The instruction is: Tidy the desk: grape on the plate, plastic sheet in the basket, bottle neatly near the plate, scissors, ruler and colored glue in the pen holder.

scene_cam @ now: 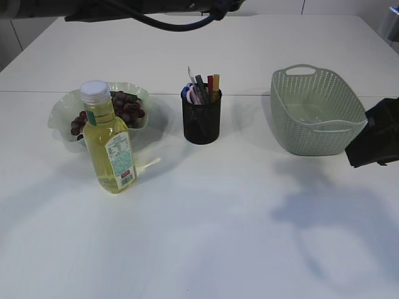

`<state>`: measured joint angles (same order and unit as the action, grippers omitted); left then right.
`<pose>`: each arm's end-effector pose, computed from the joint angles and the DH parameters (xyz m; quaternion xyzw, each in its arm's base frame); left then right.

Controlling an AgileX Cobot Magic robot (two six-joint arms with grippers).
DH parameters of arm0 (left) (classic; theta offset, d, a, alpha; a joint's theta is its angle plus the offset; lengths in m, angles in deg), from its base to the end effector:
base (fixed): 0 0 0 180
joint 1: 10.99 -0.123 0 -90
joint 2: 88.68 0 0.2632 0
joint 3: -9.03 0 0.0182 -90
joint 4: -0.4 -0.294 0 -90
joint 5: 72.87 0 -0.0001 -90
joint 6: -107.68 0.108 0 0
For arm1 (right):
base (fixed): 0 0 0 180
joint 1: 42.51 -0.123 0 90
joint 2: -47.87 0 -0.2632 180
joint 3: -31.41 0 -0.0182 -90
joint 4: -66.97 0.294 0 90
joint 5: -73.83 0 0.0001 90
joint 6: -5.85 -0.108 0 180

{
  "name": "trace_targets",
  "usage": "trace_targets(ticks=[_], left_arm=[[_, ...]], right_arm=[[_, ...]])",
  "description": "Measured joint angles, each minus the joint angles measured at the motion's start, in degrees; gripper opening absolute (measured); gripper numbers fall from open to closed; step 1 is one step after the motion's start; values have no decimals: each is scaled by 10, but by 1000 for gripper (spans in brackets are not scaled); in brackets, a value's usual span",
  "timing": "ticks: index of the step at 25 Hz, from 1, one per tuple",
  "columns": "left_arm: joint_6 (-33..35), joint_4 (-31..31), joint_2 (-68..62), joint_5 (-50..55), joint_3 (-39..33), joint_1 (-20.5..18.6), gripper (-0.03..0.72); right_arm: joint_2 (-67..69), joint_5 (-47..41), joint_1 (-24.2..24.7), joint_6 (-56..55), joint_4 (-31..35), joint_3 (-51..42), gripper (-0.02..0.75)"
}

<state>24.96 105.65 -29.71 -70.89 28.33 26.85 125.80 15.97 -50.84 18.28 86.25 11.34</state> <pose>0.4188 -0.3300 0.2856 0.2093 0.7439 -0.2589 0.5795 0.2761 0.0710 0.2640 -0.1172 0.9587 0.1498 0.2116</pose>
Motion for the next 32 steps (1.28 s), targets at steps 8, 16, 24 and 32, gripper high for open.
trace_targets(ticks=[8, 16, 24, 32], left_arm=[[-20, -6, 0, 34, 0, 0, 205], [-22, -6, 13, -56, 0, -19, 205], [-22, -6, 69, -70, -74, -74, 205], [-22, -5, 153, -76, -227, -122, 205]], right_arm=[[0, 0, 0, 0, 4, 0, 349], [0, 0, 0, -7, 6, 9, 349], [0, -16, 0, -55, -13, 73, 349], [0, -66, 0, -87, -61, 88, 349]])
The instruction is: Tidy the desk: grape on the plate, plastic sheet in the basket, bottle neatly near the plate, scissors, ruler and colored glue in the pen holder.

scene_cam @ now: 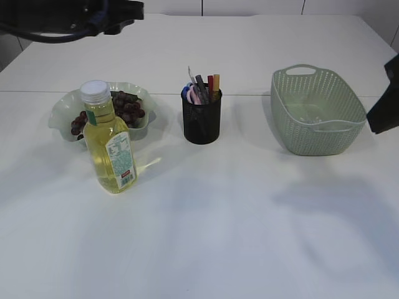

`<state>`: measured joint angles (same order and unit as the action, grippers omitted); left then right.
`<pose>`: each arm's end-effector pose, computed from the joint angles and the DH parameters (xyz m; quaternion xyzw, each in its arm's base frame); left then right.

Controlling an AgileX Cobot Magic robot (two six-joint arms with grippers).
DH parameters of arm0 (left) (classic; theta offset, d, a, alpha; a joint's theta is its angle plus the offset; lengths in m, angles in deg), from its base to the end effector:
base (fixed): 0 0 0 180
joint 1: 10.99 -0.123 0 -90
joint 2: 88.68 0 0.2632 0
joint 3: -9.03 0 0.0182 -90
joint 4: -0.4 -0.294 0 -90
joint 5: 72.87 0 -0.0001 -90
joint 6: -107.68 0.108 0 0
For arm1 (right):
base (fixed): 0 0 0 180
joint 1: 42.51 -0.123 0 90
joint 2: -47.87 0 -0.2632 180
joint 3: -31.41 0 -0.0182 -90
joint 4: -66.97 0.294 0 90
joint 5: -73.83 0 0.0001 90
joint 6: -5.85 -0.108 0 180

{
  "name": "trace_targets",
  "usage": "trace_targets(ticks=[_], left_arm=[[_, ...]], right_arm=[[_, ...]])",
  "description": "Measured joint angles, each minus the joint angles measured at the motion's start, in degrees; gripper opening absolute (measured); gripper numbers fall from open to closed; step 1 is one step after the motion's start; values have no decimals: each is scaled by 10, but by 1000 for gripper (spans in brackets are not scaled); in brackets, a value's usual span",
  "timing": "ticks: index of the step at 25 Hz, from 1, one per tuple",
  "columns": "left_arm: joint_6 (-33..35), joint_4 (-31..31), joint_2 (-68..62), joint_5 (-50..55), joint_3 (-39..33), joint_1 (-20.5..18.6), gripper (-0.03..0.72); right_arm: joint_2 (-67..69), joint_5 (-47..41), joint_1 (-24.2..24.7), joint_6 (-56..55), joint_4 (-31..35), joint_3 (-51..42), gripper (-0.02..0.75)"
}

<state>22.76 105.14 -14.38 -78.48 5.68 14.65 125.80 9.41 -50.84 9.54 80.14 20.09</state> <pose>0.4153 -0.1881 0.2600 0.0869 0.8165 -0.1360 0.5544 0.2802 0.0635 0.3082 -0.0768 0.9646 0.1211 0.2215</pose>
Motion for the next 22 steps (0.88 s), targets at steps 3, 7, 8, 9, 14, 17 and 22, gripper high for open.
trace_targets(ticks=[3, 7, 8, 9, 14, 17, 22], left_arm=[[0, 1, 46, -40, -41, -8, 205], [0, 4, 102, -82, -88, -10, 205], [0, 4, 113, -86, -96, -10, 205], [0, 4, 125, -86, -106, -10, 205], [0, 5, 168, -87, -146, -10, 205], [0, 5, 189, -87, -171, -10, 205], [0, 5, 225, -100, -213, -10, 205]], right_arm=[[-4, -17, 0, -11, -19, 0, 349], [-34, -24, 0, -40, -42, 0, 349], [-46, -29, 0, -47, -48, 0, 349], [-59, -38, 0, -53, -54, 0, 349], [-133, -69, 0, -73, -79, 0, 349], [-184, -72, 0, -86, -92, 0, 349], [-269, -77, 0, -96, -109, 0, 349]])
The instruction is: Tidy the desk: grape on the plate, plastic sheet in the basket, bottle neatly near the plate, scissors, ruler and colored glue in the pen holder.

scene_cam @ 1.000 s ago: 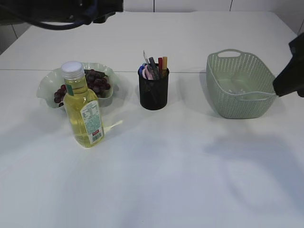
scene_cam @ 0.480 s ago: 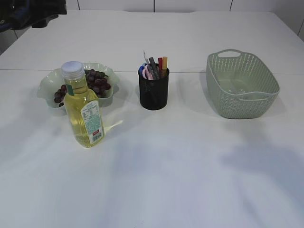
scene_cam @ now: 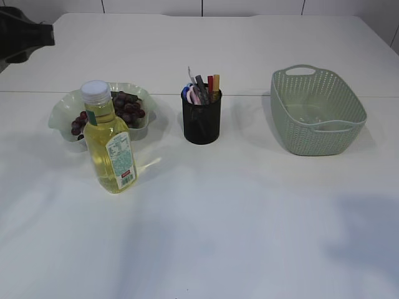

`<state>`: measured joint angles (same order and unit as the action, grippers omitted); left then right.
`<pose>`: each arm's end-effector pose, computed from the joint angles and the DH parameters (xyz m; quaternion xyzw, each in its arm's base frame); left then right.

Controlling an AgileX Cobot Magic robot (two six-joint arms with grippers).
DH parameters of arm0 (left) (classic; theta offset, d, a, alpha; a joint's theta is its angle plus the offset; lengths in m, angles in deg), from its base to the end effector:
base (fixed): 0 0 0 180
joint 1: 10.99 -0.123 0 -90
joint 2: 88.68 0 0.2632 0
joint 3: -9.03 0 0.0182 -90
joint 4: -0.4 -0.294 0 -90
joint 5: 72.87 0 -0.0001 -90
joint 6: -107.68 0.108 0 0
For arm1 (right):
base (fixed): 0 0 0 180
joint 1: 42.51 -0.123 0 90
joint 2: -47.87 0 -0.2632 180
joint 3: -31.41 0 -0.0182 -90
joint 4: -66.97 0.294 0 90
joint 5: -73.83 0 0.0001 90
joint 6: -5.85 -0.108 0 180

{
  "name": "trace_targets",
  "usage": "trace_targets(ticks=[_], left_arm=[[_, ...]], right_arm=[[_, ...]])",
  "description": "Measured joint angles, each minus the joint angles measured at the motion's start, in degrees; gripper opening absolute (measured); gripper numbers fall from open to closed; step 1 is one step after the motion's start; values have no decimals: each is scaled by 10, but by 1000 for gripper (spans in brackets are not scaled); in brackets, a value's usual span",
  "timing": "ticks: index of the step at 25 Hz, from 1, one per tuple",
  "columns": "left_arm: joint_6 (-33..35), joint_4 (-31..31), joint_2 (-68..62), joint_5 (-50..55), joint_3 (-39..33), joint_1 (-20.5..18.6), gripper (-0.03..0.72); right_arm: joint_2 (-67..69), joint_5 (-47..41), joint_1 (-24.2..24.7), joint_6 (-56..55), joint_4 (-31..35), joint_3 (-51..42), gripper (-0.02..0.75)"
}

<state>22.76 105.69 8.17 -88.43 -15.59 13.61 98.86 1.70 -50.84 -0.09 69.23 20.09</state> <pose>0.3307 -0.1208 0.2729 0.0265 0.8246 -0.0654 0.5613 0.1609 0.0277 0.4046 -0.0209 0.9216 0.0676 0.3817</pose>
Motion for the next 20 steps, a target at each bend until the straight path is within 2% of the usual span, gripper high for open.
trace_targets(ticks=[6, 12, 20], left_arm=[[0, 2, 42, -46, -32, 0, 205], [0, 2, 80, -49, -39, 0, 205], [0, -44, 112, -52, -59, 0, 206]], right_arm=[[-60, -5, 0, -1, -3, 0, 349], [-104, -7, 0, -1, 14, 0, 349], [-184, -7, 0, 5, 29, -4, 349]])
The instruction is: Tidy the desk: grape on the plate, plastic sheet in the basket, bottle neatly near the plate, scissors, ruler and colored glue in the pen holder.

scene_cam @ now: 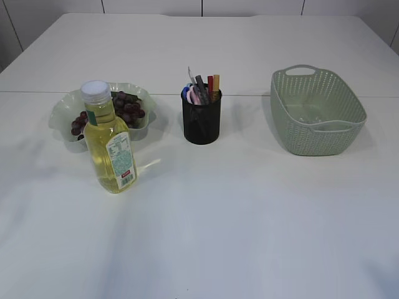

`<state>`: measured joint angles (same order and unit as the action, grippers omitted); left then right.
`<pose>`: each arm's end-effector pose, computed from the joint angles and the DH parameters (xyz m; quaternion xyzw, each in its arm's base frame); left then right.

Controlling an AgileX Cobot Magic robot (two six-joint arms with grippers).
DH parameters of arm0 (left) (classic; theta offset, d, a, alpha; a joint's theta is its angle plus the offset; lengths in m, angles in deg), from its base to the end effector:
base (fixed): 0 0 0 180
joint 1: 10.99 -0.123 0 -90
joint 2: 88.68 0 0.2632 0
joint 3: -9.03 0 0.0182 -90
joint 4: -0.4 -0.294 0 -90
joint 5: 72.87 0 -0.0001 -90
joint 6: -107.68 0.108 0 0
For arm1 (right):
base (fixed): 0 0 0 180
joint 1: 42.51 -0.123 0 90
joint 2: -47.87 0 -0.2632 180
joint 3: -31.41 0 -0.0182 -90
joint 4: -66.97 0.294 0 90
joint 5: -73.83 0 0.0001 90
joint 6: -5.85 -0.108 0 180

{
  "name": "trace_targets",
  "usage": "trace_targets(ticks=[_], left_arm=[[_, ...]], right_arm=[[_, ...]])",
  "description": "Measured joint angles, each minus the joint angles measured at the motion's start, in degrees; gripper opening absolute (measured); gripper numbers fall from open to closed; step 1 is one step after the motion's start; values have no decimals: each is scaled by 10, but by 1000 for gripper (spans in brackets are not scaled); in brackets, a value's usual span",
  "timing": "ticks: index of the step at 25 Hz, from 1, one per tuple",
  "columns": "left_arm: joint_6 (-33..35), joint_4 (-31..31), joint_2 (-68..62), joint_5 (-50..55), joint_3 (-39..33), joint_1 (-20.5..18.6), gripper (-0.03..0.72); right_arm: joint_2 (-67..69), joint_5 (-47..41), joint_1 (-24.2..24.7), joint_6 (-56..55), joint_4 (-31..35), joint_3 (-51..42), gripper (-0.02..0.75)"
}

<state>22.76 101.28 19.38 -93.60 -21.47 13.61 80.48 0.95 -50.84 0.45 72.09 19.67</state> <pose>0.2943 -0.0936 0.2989 0.0195 0.7956 -0.0217 0.6051 0.0644 0.0187 0.4386 -0.0328 0.8523 0.1052 0.5114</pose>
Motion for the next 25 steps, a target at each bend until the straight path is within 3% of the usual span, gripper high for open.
trace_targets(ticks=[7, 15, 25], left_arm=[[0, -17, 22, 0, -31, 0, 206], [0, -27, 47, -1, -60, 0, 205], [-10, -45, 58, -6, -60, 0, 205]], right_arm=[[-93, -1, 0, 21, 38, -81, 349], [-175, -1, 0, 73, 11, -205, 349], [-179, -1, 0, 93, -28, -334, 349]])
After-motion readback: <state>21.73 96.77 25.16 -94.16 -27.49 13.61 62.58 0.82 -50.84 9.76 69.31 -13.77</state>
